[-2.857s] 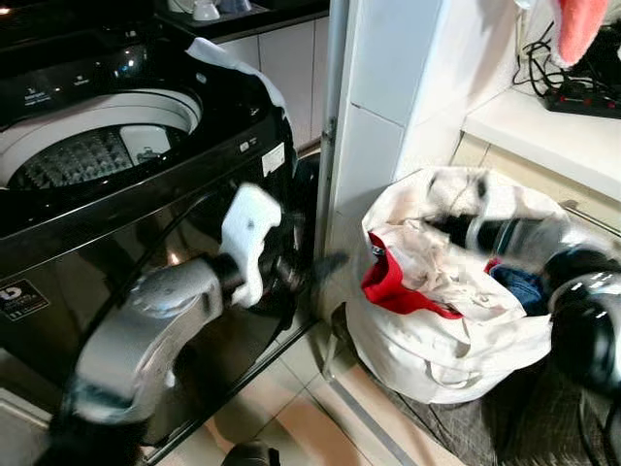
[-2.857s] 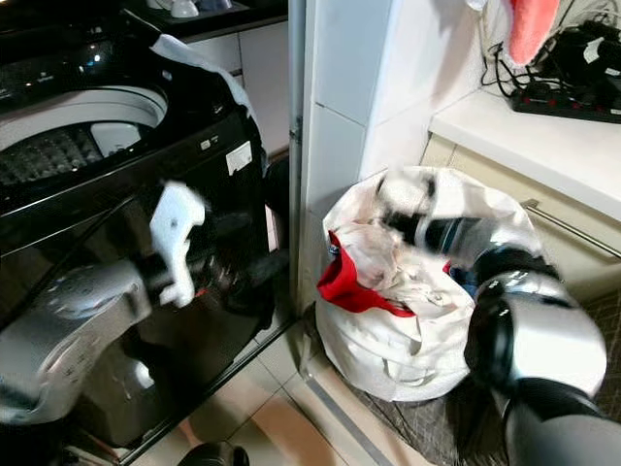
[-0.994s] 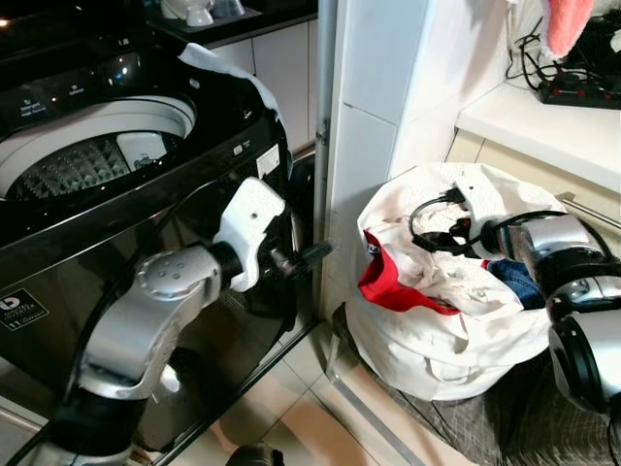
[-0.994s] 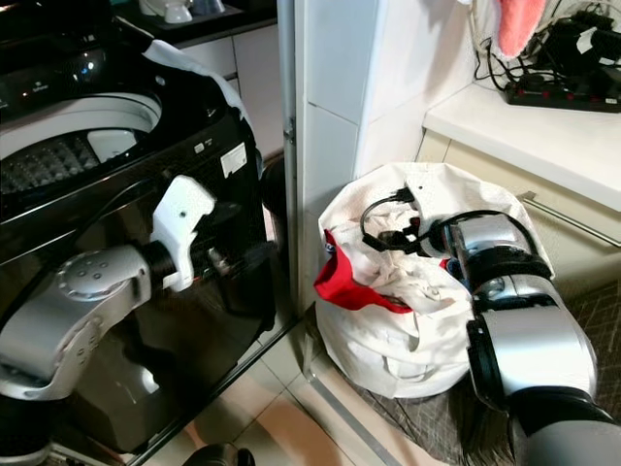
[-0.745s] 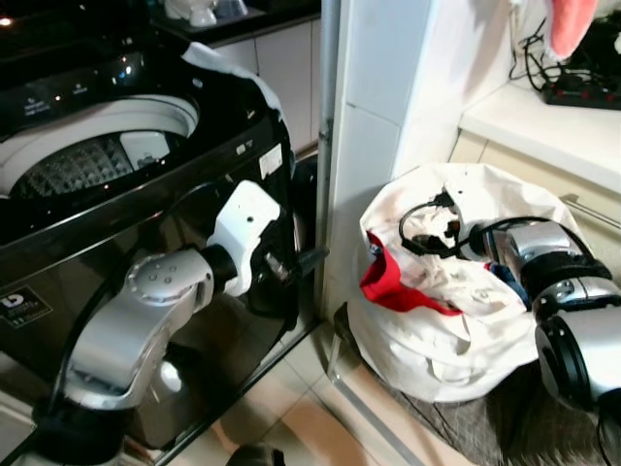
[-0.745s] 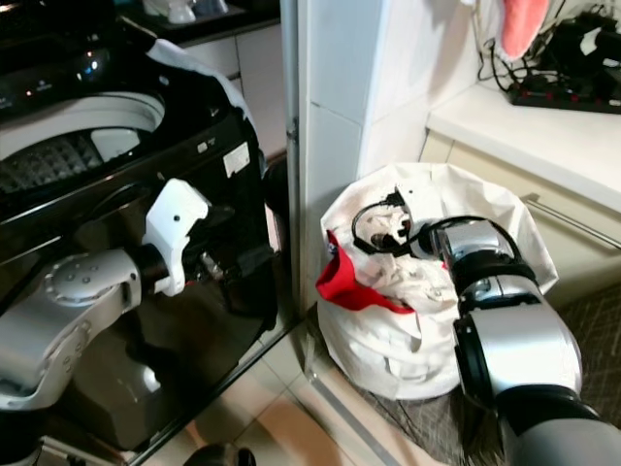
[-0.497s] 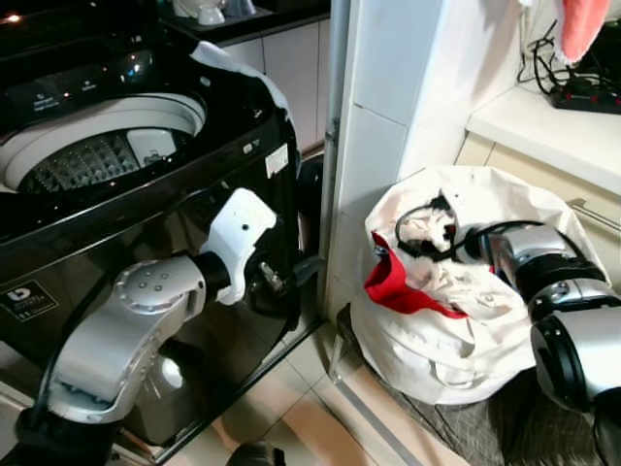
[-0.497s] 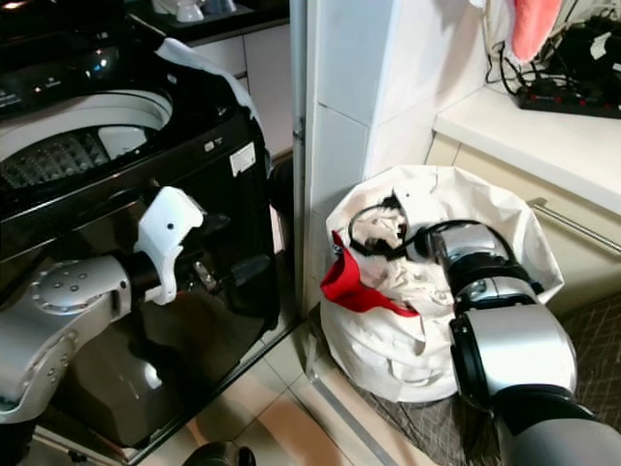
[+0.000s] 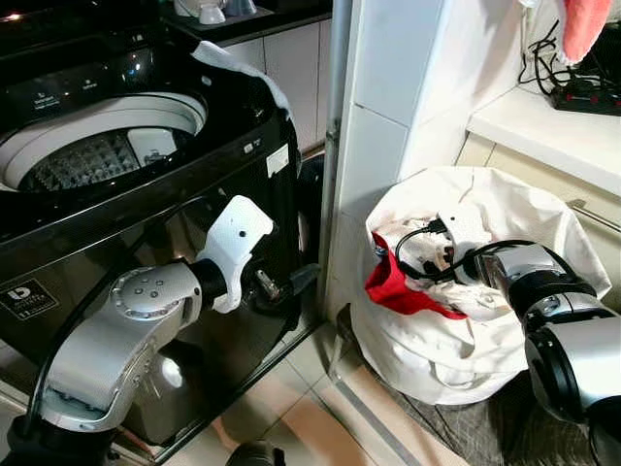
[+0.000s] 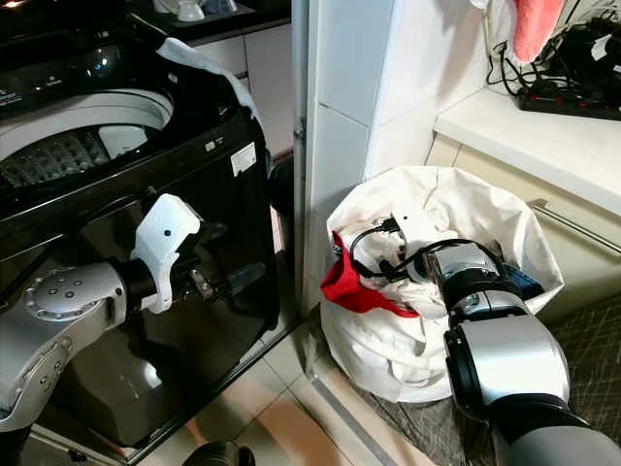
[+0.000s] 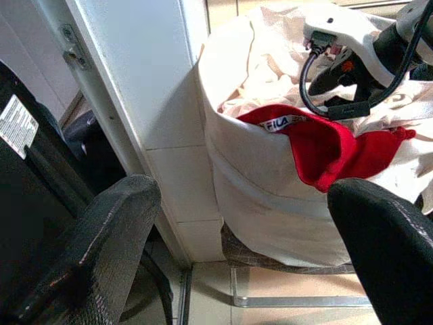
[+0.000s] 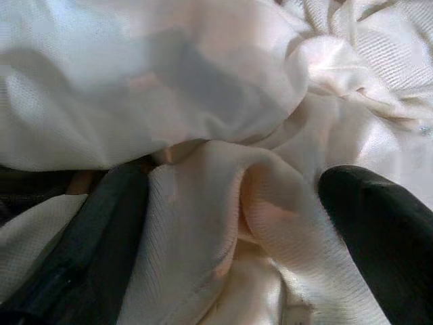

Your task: Clothes washing

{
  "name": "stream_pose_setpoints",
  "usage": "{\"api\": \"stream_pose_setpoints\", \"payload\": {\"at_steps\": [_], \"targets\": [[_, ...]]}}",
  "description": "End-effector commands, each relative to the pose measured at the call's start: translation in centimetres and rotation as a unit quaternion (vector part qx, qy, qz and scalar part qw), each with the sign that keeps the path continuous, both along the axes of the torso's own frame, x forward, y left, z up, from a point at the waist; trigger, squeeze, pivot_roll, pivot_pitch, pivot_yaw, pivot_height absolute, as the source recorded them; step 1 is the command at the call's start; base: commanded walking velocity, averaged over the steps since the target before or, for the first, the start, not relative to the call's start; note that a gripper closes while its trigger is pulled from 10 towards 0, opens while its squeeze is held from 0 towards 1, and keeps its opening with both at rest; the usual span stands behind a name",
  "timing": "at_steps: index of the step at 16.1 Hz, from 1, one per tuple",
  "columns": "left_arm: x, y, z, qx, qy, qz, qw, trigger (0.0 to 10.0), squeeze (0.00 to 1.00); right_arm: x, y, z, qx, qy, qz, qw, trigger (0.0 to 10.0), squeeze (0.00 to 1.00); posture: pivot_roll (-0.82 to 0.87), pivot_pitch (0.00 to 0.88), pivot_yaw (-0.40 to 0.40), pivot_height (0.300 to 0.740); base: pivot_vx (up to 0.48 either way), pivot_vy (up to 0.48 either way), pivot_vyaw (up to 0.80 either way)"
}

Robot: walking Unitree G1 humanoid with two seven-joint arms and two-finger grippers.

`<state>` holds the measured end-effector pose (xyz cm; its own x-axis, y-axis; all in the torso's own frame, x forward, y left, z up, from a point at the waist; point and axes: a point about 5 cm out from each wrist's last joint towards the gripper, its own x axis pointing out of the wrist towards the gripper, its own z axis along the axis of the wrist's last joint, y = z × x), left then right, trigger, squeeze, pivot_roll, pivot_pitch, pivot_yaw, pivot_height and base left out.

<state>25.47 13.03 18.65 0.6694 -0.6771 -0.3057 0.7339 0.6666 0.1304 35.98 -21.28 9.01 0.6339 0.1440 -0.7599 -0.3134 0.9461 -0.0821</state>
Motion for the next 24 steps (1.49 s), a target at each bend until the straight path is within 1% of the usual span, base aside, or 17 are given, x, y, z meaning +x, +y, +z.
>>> {"api": "stream_pose_setpoints", "payload": {"at_steps": [1, 2, 4, 8, 11, 15, 22, 23, 24], "targets": [[-0.1, -0.1, 0.8, 0.004, -0.014, -0.004, 1.000, 10.0, 0.00, -0.1, 0.2, -0.1, 0.012, 0.008, -0.005, 1.000, 3.7, 0.00, 0.23, 0.000, 0.000, 0.740, 0.000, 0.000, 0.00], [-0.1, -0.1, 0.8, 0.004, -0.014, -0.004, 1.000, 10.0, 0.00, -0.1, 0.2, -0.1, 0.022, 0.008, -0.013, 1.000, 0.0, 0.00, 0.23, 0.000, -0.001, 0.740, 0.000, 0.000, 0.00], [-0.1, -0.2, 0.8, 0.003, -0.014, -0.003, 1.000, 10.0, 0.00, -0.1, 0.3, -0.2, 0.053, 0.006, -0.031, 0.998, 0.0, 0.00, 0.22, 0.000, 0.001, 0.740, 0.000, 0.000, 0.00], [0.0, -0.2, 0.7, 0.007, -0.014, -0.004, 1.000, 10.0, 0.00, -0.3, 0.0, -0.2, 0.053, 0.011, -0.034, 0.998, 0.0, 0.00, 0.22, 0.000, 0.004, 0.740, 0.000, 0.000, 0.00], [-0.1, -0.3, 0.7, 0.007, -0.014, -0.006, 1.000, 10.0, 0.00, -0.4, -0.2, -0.3, 0.049, 0.024, -0.038, 0.998, 0.0, 0.00, 0.21, 0.000, 0.002, 0.740, 0.000, 0.000, 0.00], [0.0, -0.4, 0.7, 0.007, -0.016, -0.009, 1.000, 10.0, 0.00, -0.4, -0.5, -0.2, 0.053, 0.024, -0.050, 0.997, 0.0, 0.00, 0.21, 0.000, 0.002, 0.740, 0.000, 0.000, 0.00], [0.4, -0.9, 0.5, 0.002, -0.018, -0.012, 1.000, 10.0, 0.00, 0.3, -0.9, 1.1, 0.096, -0.006, -0.090, 0.991, 0.0, 0.00, 0.18, 0.000, 0.009, 0.740, 0.000, 0.000, 0.00], [0.5, -0.9, 0.5, 0.001, -0.020, -0.011, 1.000, 10.0, 0.00, 0.5, -0.9, 1.5, 0.107, -0.015, -0.097, 0.989, 0.0, 0.00, 0.17, 0.000, 0.010, 0.740, 0.000, 0.000, 0.00], [0.9, -0.9, 0.6, -0.003, -0.029, -0.003, 1.000, 10.0, 0.00, 1.0, -1.0, 2.6, 0.136, -0.035, -0.111, 0.984, 0.0, 0.00, 0.16, 0.000, 0.011, 0.740, 0.000, 0.000, 0.00]]}}
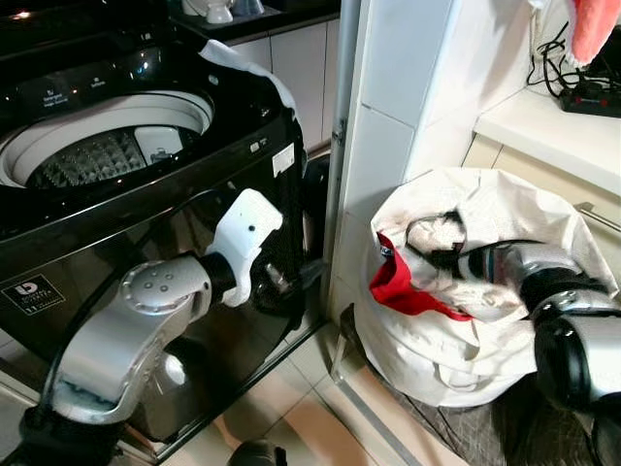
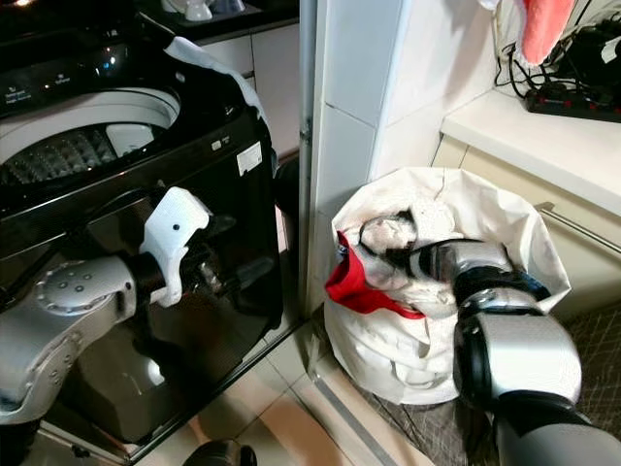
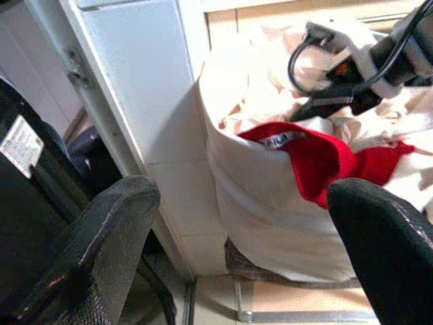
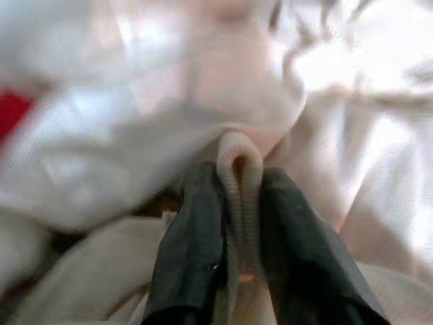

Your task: Clothes washing

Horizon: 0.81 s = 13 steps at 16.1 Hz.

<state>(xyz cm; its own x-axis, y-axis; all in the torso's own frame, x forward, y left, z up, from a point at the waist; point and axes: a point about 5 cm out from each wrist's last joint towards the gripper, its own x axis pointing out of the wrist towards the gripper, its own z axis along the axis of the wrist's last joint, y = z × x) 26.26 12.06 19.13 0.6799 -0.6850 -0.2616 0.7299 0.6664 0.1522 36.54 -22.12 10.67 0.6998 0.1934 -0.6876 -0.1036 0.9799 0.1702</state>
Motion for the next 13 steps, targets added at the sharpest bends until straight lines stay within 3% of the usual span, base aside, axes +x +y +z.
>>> {"api": "stream_pose_setpoints", "payload": {"at_steps": [1, 4, 5, 8, 9, 10, 11, 12, 13], "targets": [[0.5, 0.1, 0.3, -0.001, -0.011, 0.010, 1.000, 10.0, 0.00, 1.1, -0.2, 2.2, 0.011, -0.038, -0.010, 0.999, 0.0, 0.00, 0.16, 0.000, 0.015, 0.740, 0.000, 0.000, 0.00], [2.6, 0.2, 0.4, -0.026, -0.036, 0.061, 0.997, 10.0, 0.00, 3.7, 0.2, 9.6, 0.082, -0.157, -0.038, 0.983, 0.0, 0.00, 0.09, 0.000, 0.062, 0.740, 0.000, 0.000, 0.00], [2.8, 0.1, 0.6, -0.032, -0.043, 0.063, 0.997, 10.0, 0.00, 3.9, 0.2, 10.4, 0.087, -0.167, -0.037, 0.981, 0.0, 0.00, 0.07, 0.000, 0.068, 0.740, 0.000, 0.000, 0.00], [4.3, -1.3, 3.5, -0.086, -0.111, 0.055, 0.989, 10.0, 0.00, 4.2, 1.0, 16.8, 0.139, -0.233, 0.001, 0.963, 0.0, 0.00, 0.04, 0.000, 0.065, 0.740, 0.000, 0.000, 0.00], [4.5, -2.2, 4.5, -0.117, -0.123, 0.039, 0.985, 10.0, 0.00, 4.0, 1.5, 19.0, 0.173, -0.252, 0.012, 0.952, 0.0, 0.00, 0.04, 0.000, 0.056, 0.740, 0.000, 0.000, 0.00], [4.8, -4.3, 6.5, -0.176, -0.153, 0.002, 0.973, 10.0, 0.00, 3.2, 2.9, 23.0, 0.278, -0.270, 0.047, 0.921, 0.0, 0.00, 0.04, 0.000, 0.041, 0.740, 0.000, 0.000, 0.00], [4.9, -4.7, 6.8, -0.188, -0.152, -0.006, 0.970, 10.0, 0.00, 3.0, 3.2, 23.6, 0.300, -0.269, 0.054, 0.914, 0.0, 0.00, 0.03, 0.000, 0.036, 0.740, 0.000, 0.000, 0.00], [5.0, -5.7, 7.3, -0.207, -0.157, -0.017, 0.966, 10.0, 1.00, 2.4, 4.2, 24.7, 0.338, -0.258, 0.083, 0.901, 0.0, 0.00, 0.02, 0.000, 0.034, 0.740, 0.000, 0.000, 0.00], [5.0, -6.8, 7.1, -0.196, -0.163, -0.038, 0.966, 10.0, 1.00, 1.6, 5.4, 25.3, 0.357, -0.250, 0.119, 0.892, 0.0, 0.00, 0.02, 0.000, 0.031, 0.740, 0.000, 0.000, 0.00]]}}
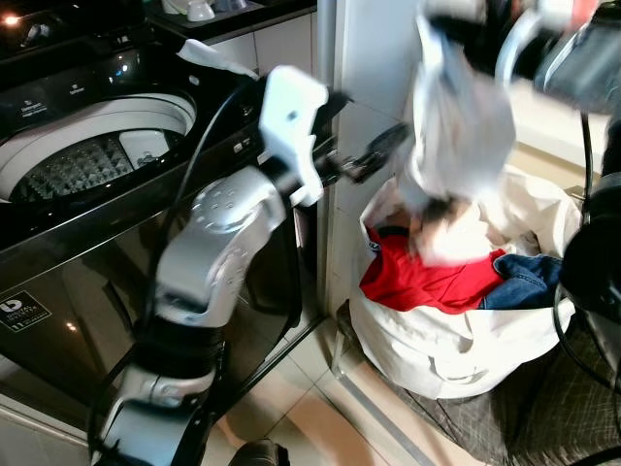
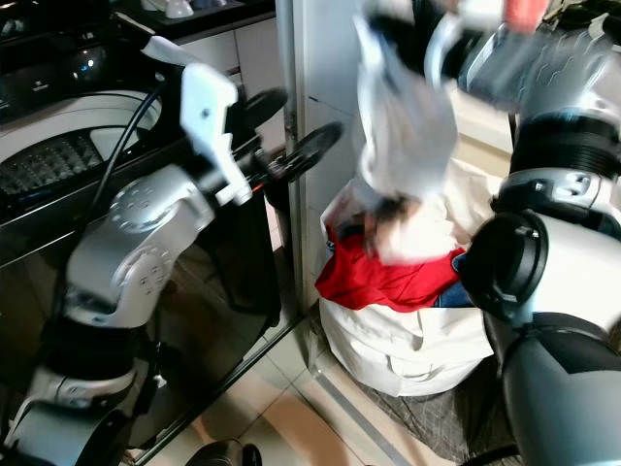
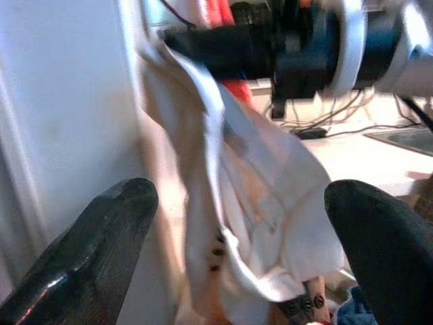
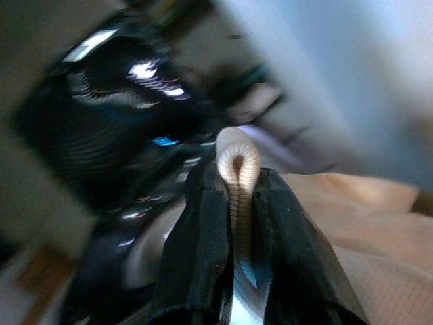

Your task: Clothes washing

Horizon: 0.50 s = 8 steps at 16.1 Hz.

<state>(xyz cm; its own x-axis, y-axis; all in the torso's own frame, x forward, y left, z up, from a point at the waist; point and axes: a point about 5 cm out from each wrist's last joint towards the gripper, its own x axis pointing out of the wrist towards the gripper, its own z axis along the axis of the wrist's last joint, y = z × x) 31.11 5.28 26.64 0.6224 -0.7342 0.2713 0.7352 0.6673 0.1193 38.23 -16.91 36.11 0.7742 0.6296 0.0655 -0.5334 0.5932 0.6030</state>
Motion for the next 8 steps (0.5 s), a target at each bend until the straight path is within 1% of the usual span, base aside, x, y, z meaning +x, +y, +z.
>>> {"api": "stream_pose_setpoints", "payload": {"at_steps": [1, 3, 4, 5, 6, 7, 8], "targets": [[0.4, -0.7, -0.7, 0.013, 0.004, -0.008, 1.000, 10.0, 1.00, -1.1, 1.5, 0.5, 0.019, 0.000, 0.058, 0.998, 0.0, 0.00, 0.01, 0.000, 0.029, 0.740, 0.000, 0.000, 0.00], [0.6, -1.0, -0.8, 0.006, 0.005, -0.009, 1.000, 10.0, 1.00, -2.0, 2.1, 0.9, 0.039, 0.001, 0.088, 0.995, 0.0, 0.00, 0.00, 0.000, 0.029, 0.740, 0.000, 0.000, 0.00], [0.8, -1.1, -0.7, 0.001, 0.000, 0.000, 1.000, 10.0, 1.00, -2.7, 2.4, 1.2, 0.057, 0.001, 0.110, 0.992, 0.0, 0.00, 0.00, 0.000, 0.030, 0.740, 0.000, 0.000, 0.00], [1.0, -1.0, -0.6, -0.004, -0.003, 0.006, 1.000, 10.0, 1.00, -3.1, 2.6, 1.3, 0.066, 0.002, 0.121, 0.990, 0.0, 0.00, -0.01, 0.000, 0.032, 0.740, 0.000, 0.000, 0.00], [1.1, -1.0, -0.5, -0.014, -0.003, 0.006, 1.000, 10.0, 1.00, -3.4, 2.7, 1.3, 0.072, 0.003, 0.128, 0.989, 0.0, 0.00, -0.01, 0.000, 0.032, 0.740, 0.000, 0.000, 0.00], [1.2, -1.1, -0.5, -0.025, -0.002, 0.006, 1.000, 10.0, 1.00, -4.1, 3.2, 0.9, 0.072, 0.007, 0.142, 0.987, 0.0, 0.00, -0.01, 0.000, 0.035, 0.740, 0.000, 0.000, 0.00], [1.5, -1.3, -0.7, -0.022, -0.002, 0.019, 1.000, 10.0, 1.00, -4.8, 3.7, 0.7, 0.072, 0.009, 0.151, 0.986, 0.0, 0.00, -0.02, 0.000, 0.035, 0.740, 0.000, 0.000, 0.00]]}}
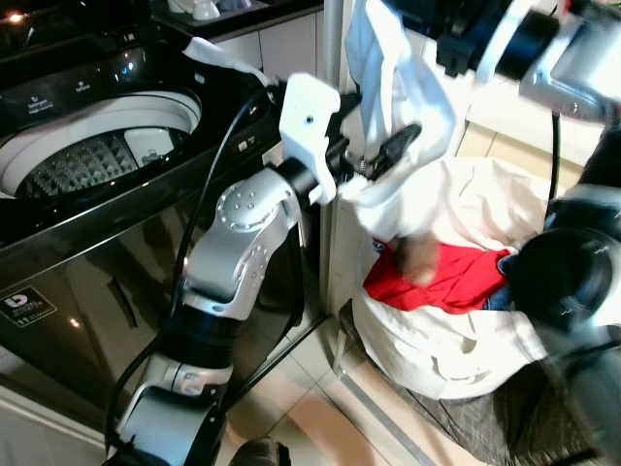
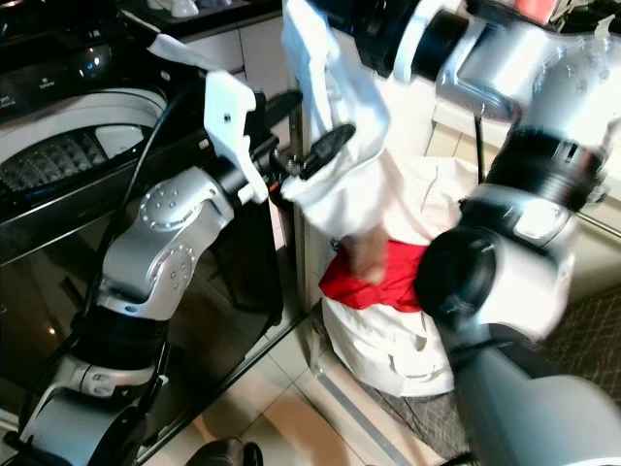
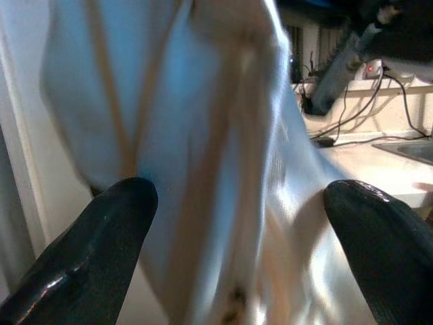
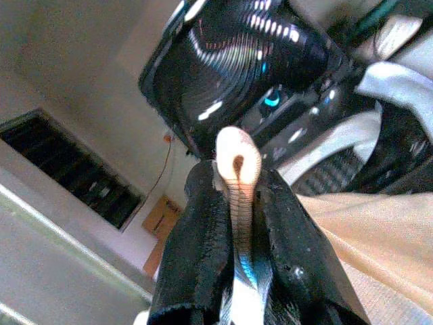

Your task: Clothes washing

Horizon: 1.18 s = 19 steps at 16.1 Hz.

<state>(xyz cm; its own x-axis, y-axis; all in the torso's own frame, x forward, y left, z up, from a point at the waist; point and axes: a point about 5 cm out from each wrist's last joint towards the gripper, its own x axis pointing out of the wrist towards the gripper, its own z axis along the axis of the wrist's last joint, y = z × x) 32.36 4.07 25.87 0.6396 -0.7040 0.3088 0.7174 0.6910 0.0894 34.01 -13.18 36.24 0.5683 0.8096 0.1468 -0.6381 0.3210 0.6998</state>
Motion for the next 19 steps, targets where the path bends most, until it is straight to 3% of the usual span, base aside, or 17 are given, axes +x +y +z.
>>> {"api": "stream_pose_setpoints", "payload": {"at_steps": [1, 3, 6, 7, 8, 9, 10, 19], "targets": [[0.8, 0.1, -0.4, 0.015, 0.002, 0.040, 0.999, 10.0, 1.00, -1.1, 0.3, 0.4, 0.001, -0.014, 0.011, 1.000, 0.0, 0.00, -0.02, 0.000, 0.035, 0.740, 0.000, 0.000, 0.00], [1.5, 0.6, -0.5, 0.011, 0.007, 0.082, 0.997, 10.0, 1.00, -1.5, 0.6, 0.4, 0.008, -0.019, 0.017, 1.000, 0.0, 0.00, -0.02, 0.000, 0.038, 0.740, 0.000, 0.000, 0.00], [1.4, 0.5, -0.2, -0.017, 0.009, 0.066, 0.998, 10.0, 1.00, -1.8, 0.9, 0.1, 0.013, -0.019, 0.012, 1.000, 0.0, 0.00, -0.02, 0.000, 0.044, 0.740, 0.000, 0.000, 0.00], [1.4, 0.5, -0.3, -0.018, 0.009, 0.067, 0.998, 2.2, 0.69, -1.9, 0.9, 0.0, 0.016, -0.019, 0.005, 1.000, 0.0, 0.00, -0.02, 0.000, 0.044, 0.740, 0.000, 0.000, 0.00], [1.6, 0.6, -0.5, -0.018, 0.016, 0.068, 0.997, 0.0, 0.17, -2.0, 1.0, -0.2, 0.019, -0.018, -0.005, 1.000, 0.0, 0.00, -0.02, 0.000, 0.045, 0.740, 0.000, 0.000, 0.00], [1.6, 0.7, -0.5, -0.017, 0.017, 0.069, 0.997, 0.0, 0.03, -2.1, 1.0, -0.3, 0.020, -0.017, -0.009, 1.000, 0.0, 0.00, -0.02, 0.000, 0.044, 0.740, 0.000, 0.000, 0.00], [1.6, 0.8, -0.6, -0.019, 0.017, 0.070, 0.997, 0.0, 0.00, -2.1, 1.0, -0.4, 0.021, -0.015, -0.014, 1.000, 0.0, 0.00, -0.02, 0.000, 0.043, 0.740, 0.000, 0.000, 0.00], [1.6, 0.9, -0.4, -0.022, 0.016, 0.053, 0.998, 0.0, 0.00, -2.5, 1.3, -1.1, 0.015, -0.008, -0.029, 0.999, 0.0, 0.00, -0.02, 0.000, 0.051, 0.740, 0.000, 0.000, 0.00]]}}
